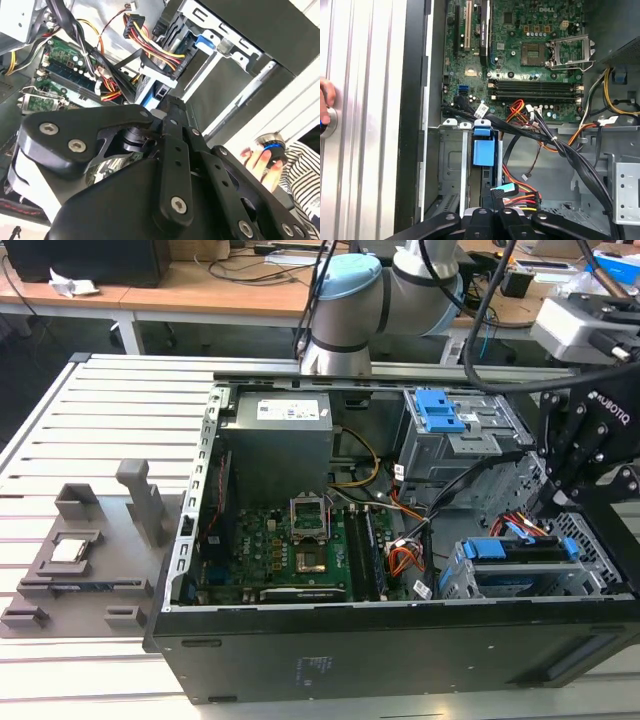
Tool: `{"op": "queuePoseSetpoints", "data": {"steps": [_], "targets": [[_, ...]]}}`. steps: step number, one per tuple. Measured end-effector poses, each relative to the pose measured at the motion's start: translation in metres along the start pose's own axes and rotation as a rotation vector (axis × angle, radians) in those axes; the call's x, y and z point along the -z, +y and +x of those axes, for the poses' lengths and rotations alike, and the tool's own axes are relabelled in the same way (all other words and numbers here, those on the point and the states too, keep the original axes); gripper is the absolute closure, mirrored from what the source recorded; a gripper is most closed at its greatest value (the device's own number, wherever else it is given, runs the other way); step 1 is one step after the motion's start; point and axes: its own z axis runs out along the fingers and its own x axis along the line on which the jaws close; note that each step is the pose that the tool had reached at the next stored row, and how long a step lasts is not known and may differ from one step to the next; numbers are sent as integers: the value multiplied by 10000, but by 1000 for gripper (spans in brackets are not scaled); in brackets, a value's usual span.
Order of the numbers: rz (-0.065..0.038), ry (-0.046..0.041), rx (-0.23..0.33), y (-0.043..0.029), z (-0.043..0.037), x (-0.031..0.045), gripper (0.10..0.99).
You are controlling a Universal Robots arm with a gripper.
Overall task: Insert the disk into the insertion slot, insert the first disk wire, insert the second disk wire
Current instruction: 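Insert the second disk wire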
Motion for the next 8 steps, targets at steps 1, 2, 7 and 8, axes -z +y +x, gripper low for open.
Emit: {"op": "queuePoseSetpoints", "data": {"steps": [1, 2, 7, 8], "targets": [[0, 1, 0, 3, 3, 44, 980], [0, 0, 0, 4, 4, 52, 980], [0, 0, 0, 5, 4, 63, 980], [-1, 1, 0, 5, 4, 63, 980]]}}
